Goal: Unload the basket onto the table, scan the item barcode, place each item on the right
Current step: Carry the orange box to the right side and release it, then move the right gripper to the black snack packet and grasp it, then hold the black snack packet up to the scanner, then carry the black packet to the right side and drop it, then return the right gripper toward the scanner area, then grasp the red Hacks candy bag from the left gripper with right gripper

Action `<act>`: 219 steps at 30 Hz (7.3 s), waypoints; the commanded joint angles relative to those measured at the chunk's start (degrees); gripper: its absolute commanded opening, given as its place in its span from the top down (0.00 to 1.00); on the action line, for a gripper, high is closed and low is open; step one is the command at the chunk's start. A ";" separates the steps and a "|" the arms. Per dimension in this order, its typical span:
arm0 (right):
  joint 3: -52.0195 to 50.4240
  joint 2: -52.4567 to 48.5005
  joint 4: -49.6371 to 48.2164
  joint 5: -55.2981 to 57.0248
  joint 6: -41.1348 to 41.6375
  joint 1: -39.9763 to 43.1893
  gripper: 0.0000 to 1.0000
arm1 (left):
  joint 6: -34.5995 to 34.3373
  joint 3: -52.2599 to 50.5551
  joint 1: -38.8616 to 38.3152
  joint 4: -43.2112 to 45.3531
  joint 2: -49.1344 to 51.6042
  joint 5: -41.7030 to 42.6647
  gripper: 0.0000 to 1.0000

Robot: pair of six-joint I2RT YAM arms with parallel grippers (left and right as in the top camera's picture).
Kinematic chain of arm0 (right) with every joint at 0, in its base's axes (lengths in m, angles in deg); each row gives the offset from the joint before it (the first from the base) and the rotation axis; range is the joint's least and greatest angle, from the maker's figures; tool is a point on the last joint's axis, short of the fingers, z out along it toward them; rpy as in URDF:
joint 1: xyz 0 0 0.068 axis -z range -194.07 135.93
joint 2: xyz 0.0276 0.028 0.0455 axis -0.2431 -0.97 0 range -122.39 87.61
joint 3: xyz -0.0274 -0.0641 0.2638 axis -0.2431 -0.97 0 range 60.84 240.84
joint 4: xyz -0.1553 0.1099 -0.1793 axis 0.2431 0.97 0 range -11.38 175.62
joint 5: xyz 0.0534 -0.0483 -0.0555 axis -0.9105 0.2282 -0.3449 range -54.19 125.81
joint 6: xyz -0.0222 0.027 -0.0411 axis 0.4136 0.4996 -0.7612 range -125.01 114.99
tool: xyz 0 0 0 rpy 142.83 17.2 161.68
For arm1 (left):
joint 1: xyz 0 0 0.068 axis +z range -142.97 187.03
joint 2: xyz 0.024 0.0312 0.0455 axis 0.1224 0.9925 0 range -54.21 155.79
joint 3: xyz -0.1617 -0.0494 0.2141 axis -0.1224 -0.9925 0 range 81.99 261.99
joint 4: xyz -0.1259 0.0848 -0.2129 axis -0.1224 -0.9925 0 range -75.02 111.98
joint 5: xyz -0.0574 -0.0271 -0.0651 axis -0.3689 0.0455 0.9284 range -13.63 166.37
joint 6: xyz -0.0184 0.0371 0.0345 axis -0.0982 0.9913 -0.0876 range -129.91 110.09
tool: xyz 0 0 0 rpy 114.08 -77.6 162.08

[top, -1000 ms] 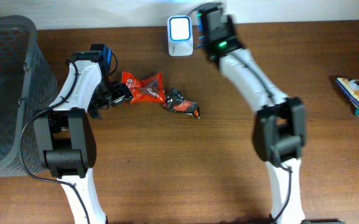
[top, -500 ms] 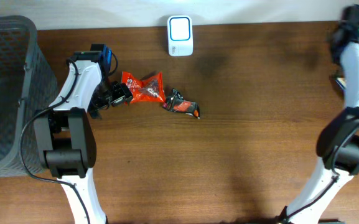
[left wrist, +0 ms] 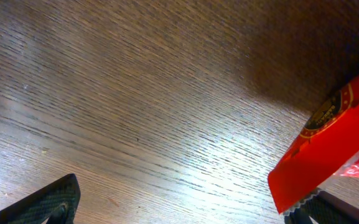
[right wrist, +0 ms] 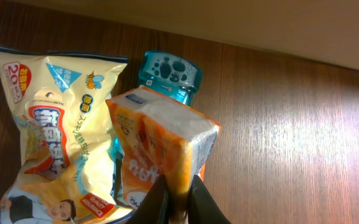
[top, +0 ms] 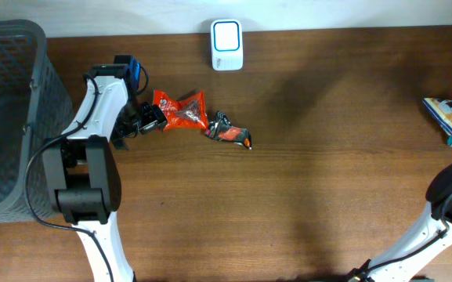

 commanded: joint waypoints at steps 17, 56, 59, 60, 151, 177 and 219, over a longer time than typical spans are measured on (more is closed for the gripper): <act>-0.20 0.83 -5.16 -32.98 -19.93 -1.75 0.16 | -0.50 -0.28 0.20 -0.07 0.31 -0.57 0.01; -0.55 -10.43 4.90 -38.91 -74.55 -65.05 0.44 | -0.50 -0.28 0.20 -0.07 0.31 -0.57 0.01; -0.55 -10.97 3.37 -38.91 -74.58 -65.05 0.46 | -0.50 -0.28 0.20 -0.07 0.31 -0.57 0.01; -0.55 -11.04 3.23 -38.93 -74.55 -65.05 0.46 | -0.50 -0.28 0.20 -0.07 0.31 -0.57 0.01; 14.38 -5.18 5.25 -24.72 -13.46 -9.40 0.96 | -0.50 -0.28 0.20 -0.07 0.31 -0.57 0.01; 7.91 -5.46 6.43 -70.97 -49.72 -6.51 0.19 | -0.50 -0.28 0.20 -0.04 0.31 -0.57 0.01; 7.61 -18.75 -18.84 -60.26 -94.53 -65.79 0.17 | -0.50 -0.28 0.20 -0.07 0.31 -0.59 0.01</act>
